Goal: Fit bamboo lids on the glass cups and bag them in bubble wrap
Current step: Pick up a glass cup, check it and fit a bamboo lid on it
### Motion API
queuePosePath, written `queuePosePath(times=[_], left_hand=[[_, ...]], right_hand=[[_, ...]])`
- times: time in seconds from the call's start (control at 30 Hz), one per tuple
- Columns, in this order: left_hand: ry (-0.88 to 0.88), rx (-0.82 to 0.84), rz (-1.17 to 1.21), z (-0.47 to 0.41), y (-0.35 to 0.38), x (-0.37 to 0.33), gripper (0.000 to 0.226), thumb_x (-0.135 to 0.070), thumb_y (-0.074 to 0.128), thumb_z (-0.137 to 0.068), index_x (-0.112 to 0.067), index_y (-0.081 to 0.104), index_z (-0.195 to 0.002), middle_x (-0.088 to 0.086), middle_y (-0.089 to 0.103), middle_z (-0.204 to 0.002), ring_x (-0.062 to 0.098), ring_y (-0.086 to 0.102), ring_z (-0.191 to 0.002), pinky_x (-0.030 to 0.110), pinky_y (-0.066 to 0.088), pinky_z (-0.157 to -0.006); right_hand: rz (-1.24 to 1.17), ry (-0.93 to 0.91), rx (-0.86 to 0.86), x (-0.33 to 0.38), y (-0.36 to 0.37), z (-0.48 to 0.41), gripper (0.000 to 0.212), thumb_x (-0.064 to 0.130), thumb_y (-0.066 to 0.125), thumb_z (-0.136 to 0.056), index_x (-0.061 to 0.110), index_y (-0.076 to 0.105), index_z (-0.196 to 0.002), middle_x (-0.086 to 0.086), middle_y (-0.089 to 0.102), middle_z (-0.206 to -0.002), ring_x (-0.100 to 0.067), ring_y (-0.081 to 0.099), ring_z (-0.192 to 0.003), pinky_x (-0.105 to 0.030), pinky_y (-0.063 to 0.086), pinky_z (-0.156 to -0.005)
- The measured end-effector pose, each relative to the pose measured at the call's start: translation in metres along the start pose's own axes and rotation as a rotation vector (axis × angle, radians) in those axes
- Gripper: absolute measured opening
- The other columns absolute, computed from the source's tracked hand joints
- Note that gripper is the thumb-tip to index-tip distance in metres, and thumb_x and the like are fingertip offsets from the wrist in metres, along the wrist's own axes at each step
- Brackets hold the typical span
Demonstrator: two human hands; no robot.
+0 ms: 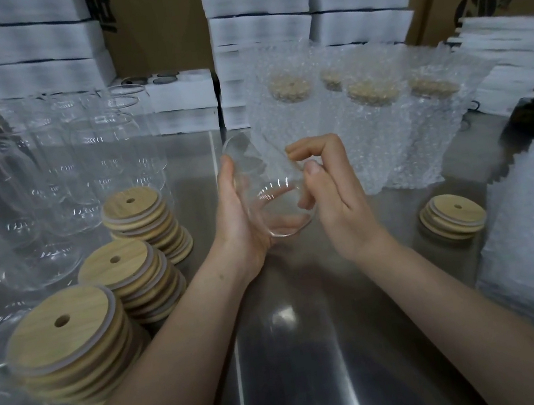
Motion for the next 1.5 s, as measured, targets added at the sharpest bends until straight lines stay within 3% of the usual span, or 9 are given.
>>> queuePosePath(times=[0.1,0.27,0.43,0.7,0.87,1.0,1.23,1.37,1.5], left_hand=[[0.029,-0.036,0.039,0.000,0.000,-0.002,0.076,-0.071,0.032,-0.092,-0.016,0.042,-0.142,0.022,0.062,-0.128,0.041,0.064,-0.110,0.053,0.049,-0.093],[0.051,-0.038,0.068,0.003,0.002,-0.005,0.065,-0.066,0.034,-0.094,-0.031,0.029,-0.148,0.012,0.057,-0.136,0.032,0.070,-0.103,0.050,0.055,-0.086],[0.047,-0.046,0.009,0.004,-0.001,-0.005,0.043,-0.058,0.054,-0.086,-0.037,0.050,-0.124,0.002,0.064,-0.123,0.029,0.070,-0.103,0.047,0.056,-0.086],[0.212,-0.186,-0.064,0.003,-0.005,-0.007,0.061,-0.054,0.064,-0.082,-0.019,0.054,-0.131,0.017,0.065,-0.123,0.031,0.070,-0.098,0.048,0.057,-0.082],[0.225,-0.246,-0.098,-0.005,-0.015,-0.008,0.060,-0.064,0.029,-0.097,-0.022,0.060,-0.128,0.009,0.075,-0.103,0.025,0.074,-0.088,0.039,0.059,-0.067],[0.198,-0.269,-0.040,-0.009,-0.021,-0.007,0.052,-0.053,0.025,-0.102,-0.024,0.061,-0.126,0.003,0.077,-0.085,0.020,0.075,-0.072,0.032,0.058,-0.053],[0.121,-0.251,0.031,-0.005,-0.022,-0.002,0.042,-0.054,0.026,-0.102,-0.038,0.058,-0.125,-0.007,0.067,-0.116,0.019,0.075,-0.079,0.042,0.058,-0.068],[0.175,-0.264,-0.020,-0.004,-0.022,-0.005,0.041,-0.053,0.024,-0.103,-0.037,0.055,-0.124,-0.020,0.071,-0.103,0.014,0.074,-0.080,0.039,0.056,-0.068],[0.239,-0.320,-0.033,-0.001,-0.024,-0.011,0.050,-0.056,0.027,-0.101,-0.028,0.056,-0.131,-0.012,0.072,-0.106,0.022,0.074,-0.087,0.026,0.055,-0.055]], right_hand=[[-0.077,0.124,0.019,-0.007,0.004,0.000,0.025,0.031,0.035,-0.094,0.037,0.046,-0.115,0.005,0.052,-0.120,-0.019,0.054,-0.109,-0.050,0.043,-0.103],[-0.259,0.289,0.184,-0.024,0.019,0.006,0.056,0.035,0.043,-0.094,0.025,0.029,-0.147,0.030,0.063,-0.113,0.012,0.055,-0.114,-0.008,0.048,-0.085],[-0.312,0.324,0.227,-0.025,0.023,0.010,0.067,0.038,0.059,-0.083,0.048,0.026,-0.139,0.001,0.032,-0.156,0.002,0.027,-0.144,-0.037,0.047,-0.106],[-0.310,0.323,0.224,-0.031,0.030,0.010,0.086,0.032,0.064,-0.078,0.040,0.018,-0.150,0.014,0.039,-0.137,0.031,0.041,-0.110,-0.006,0.044,-0.087],[-0.335,0.322,0.199,-0.028,0.030,0.010,0.079,0.027,0.064,-0.076,0.051,0.020,-0.138,0.009,0.037,-0.140,0.030,0.042,-0.111,-0.007,0.044,-0.088],[-0.296,0.276,0.206,-0.021,0.027,0.009,0.076,0.021,0.064,-0.076,0.043,0.024,-0.138,-0.001,0.043,-0.143,0.003,0.046,-0.130,-0.018,0.045,-0.100],[-0.177,0.301,0.214,-0.021,0.021,0.010,0.077,0.030,0.067,-0.072,0.048,0.023,-0.132,0.004,0.041,-0.140,-0.004,0.042,-0.133,-0.017,0.040,-0.101],[-0.144,0.341,0.295,-0.021,0.022,0.013,0.078,0.037,0.063,-0.076,0.050,0.018,-0.139,0.002,0.036,-0.150,-0.005,0.036,-0.140,-0.021,0.036,-0.106],[0.143,0.239,0.061,-0.015,-0.007,0.001,0.031,0.031,0.056,-0.096,0.030,0.057,-0.126,0.010,0.061,-0.118,0.003,0.054,-0.111,-0.021,0.041,-0.093]])
Point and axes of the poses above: each hand's wrist, its own z-axis away from the middle knuckle, its own y-axis out of the palm, x = y × z, the point moved 6 cm from there along -z, towards the middle knuckle
